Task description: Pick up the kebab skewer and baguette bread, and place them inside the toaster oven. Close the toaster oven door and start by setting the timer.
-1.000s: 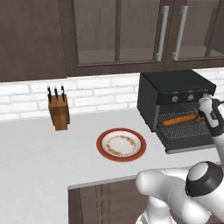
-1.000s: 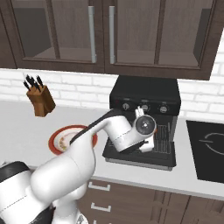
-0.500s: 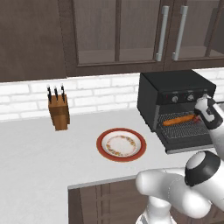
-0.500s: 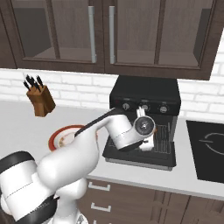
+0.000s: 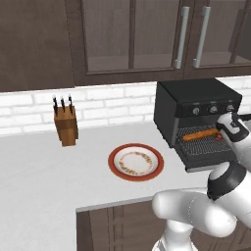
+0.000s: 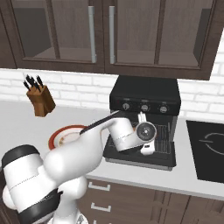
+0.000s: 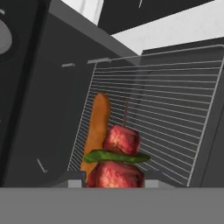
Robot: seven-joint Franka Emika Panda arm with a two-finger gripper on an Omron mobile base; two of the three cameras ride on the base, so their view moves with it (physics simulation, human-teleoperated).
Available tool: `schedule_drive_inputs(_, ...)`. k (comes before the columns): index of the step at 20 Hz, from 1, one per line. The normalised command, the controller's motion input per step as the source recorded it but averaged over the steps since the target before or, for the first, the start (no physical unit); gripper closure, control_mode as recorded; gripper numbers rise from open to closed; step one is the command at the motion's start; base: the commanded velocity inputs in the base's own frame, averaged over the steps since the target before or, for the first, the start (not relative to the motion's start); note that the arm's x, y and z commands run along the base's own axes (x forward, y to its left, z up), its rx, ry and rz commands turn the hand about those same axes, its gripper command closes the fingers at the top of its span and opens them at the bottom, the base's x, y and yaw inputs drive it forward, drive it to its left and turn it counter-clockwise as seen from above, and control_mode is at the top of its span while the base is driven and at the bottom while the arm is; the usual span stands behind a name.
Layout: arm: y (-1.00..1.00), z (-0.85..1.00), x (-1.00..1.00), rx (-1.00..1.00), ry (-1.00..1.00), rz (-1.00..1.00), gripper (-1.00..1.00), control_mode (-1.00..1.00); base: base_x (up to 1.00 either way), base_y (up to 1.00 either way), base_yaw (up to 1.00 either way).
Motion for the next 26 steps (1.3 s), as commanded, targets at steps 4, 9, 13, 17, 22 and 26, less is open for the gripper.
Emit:
schedule_drive_inputs(4, 0.0, 0.0, 0.26, 0.0, 0.0, 0.0, 1.0, -1.0, 0.0, 0.0, 0.0)
schedule_drive_inputs(9, 0.0, -0.06, 0.06, 0.0, 0.0, 0.0, 1.0, -1.0, 0.0, 0.0, 0.0)
schedule_drive_inputs(13, 0.0, -0.09, 0.11, 0.0, 0.0, 0.0, -1.0, -1.0, 0.0, 0.0, 0.0)
schedule_drive_inputs(17, 0.0, 0.0, 0.16, 0.0, 0.0, 0.0, -1.0, -1.0, 0.0, 0.0, 0.0)
schedule_drive_inputs(22, 0.0, 0.0, 0.0, 0.0, 0.0, 0.0, -1.0, -1.0, 0.0, 0.0, 0.0)
schedule_drive_inputs(26, 0.0, 0.0, 0.04, 0.0, 0.0, 0.0, -1.0, -1.0, 0.0, 0.0, 0.0)
